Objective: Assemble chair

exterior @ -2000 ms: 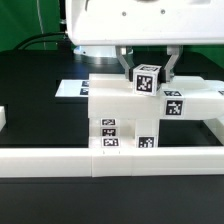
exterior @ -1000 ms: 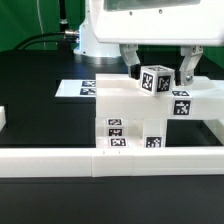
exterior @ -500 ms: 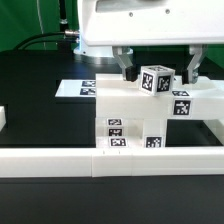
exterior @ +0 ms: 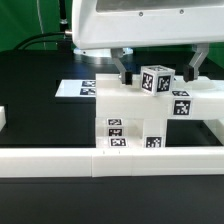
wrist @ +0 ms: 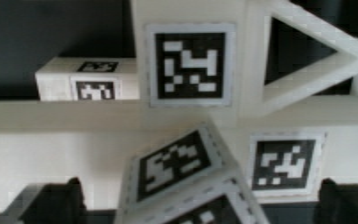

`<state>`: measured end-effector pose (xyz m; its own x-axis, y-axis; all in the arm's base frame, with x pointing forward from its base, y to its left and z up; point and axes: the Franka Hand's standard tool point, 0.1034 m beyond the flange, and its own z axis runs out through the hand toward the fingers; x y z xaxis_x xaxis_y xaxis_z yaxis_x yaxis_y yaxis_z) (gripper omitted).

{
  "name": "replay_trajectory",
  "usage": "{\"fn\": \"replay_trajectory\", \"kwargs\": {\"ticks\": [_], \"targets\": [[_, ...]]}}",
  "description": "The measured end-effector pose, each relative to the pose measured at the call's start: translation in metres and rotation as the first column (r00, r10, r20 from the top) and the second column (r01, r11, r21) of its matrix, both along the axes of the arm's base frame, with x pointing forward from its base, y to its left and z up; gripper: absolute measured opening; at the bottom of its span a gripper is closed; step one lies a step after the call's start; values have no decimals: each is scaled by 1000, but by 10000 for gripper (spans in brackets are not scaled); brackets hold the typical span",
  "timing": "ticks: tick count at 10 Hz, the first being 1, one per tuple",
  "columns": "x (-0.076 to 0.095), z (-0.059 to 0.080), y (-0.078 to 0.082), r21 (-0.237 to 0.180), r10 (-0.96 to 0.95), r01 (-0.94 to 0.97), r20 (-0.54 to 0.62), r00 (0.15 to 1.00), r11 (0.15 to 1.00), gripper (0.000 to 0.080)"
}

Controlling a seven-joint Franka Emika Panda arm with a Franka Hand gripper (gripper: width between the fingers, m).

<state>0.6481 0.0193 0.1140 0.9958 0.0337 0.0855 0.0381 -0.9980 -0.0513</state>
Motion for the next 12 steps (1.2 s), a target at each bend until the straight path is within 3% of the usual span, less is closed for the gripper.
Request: {"fn": "replay_trajectory", "kwargs": {"ticks": [2, 5, 6, 7, 8, 10, 12], "targets": [[0, 0, -2, -11, 121, -121, 5, 993, 993, 648], [0, 0, -3, -8, 129, -129, 7, 992, 992, 619], [0, 0, -3, -8, 129, -129, 7, 992, 992, 439], [0, 0, -3, -8, 129, -129, 7, 992, 992, 439], [0, 0, -3, -7, 115, -115, 6, 993, 993, 282], [1, 0, -2, -1, 52, -52, 10, 999, 999, 284], [0, 0, -1, 17, -140, 140, 10, 990, 990, 284]]}}
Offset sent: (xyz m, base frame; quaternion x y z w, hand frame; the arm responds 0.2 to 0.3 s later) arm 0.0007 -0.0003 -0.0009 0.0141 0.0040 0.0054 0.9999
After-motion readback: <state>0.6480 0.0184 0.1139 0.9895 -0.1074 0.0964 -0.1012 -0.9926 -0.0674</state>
